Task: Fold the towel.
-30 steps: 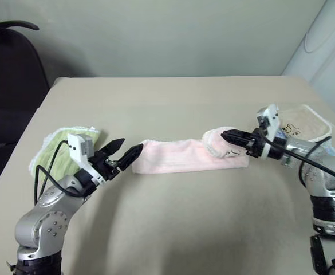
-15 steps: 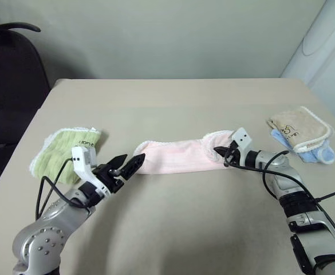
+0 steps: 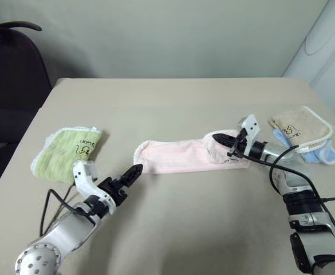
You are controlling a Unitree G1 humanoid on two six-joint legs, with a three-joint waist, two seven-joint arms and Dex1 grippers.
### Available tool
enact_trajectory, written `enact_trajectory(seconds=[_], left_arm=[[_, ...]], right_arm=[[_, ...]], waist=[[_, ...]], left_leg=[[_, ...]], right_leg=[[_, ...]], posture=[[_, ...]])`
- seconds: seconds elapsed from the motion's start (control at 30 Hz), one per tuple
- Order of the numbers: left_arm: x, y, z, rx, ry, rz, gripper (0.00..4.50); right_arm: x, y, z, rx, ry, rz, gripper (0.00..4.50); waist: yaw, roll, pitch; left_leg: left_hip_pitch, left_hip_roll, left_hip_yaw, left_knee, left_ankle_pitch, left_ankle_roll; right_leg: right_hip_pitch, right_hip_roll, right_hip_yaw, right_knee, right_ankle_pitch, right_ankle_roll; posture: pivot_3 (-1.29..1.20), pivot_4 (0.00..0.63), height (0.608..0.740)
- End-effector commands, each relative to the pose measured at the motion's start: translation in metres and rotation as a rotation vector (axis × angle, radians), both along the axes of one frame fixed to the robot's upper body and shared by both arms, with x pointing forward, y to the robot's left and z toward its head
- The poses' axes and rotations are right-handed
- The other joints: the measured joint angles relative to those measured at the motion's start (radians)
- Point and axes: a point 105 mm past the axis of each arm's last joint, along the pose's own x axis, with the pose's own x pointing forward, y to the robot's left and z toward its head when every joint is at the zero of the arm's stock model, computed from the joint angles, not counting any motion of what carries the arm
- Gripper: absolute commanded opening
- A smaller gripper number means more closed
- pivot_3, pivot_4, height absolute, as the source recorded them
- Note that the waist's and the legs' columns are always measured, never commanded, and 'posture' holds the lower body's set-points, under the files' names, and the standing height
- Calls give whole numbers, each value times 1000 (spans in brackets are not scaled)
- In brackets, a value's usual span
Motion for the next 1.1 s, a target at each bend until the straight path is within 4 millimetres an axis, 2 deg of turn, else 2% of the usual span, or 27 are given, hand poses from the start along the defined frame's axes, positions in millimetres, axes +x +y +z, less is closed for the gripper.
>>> enact_trajectory(seconds=[0.03,0.13,0.43,0.63,0.77,1.03,1.1], left_arm=[[6,1,-7,-70,84,56,4500],[13,-1,-10,-95,118,62,4500],[52,-14,-27,-144,164,45,4500],[61,-24,-29,-111,172,-20,4500],[62,-23,-31,-83,175,-28,3570],[61,-23,-27,-65,152,-34,595],[61,-22,-26,-61,145,-31,47]], right_arm=[[0,-1,23,42,-66,1,14],[0,-1,24,47,-73,-8,14],[-1,-3,35,90,-104,-51,14],[-2,-6,42,115,-119,-78,14],[-2,-8,47,127,-128,-90,0],[-4,-6,45,139,-118,-92,0],[-4,-5,45,141,-116,-90,0]], waist=[[0,0,0],[0,1,1],[23,7,2],[37,7,1],[37,7,1],[35,6,2],[33,5,3]], left_leg=[[0,0,0,0,0,0],[0,0,0,0,0,0],[6,-5,-2,0,-1,1],[7,-13,-6,0,-1,5],[7,-14,-7,0,1,2],[6,-16,-5,-1,2,1],[5,-16,-4,-1,1,1]], right_leg=[[0,0,0,0,0,0],[0,0,0,0,0,0],[6,0,0,1,-1,1],[10,-1,0,1,-2,5],[11,0,0,1,-3,5],[10,-1,1,0,-5,8],[9,-1,2,-2,-5,9]], posture=[[0,150,740],[0,150,740],[0,150,740],[0,150,740],[0,150,740],[0,150,740],[0,150,740]])
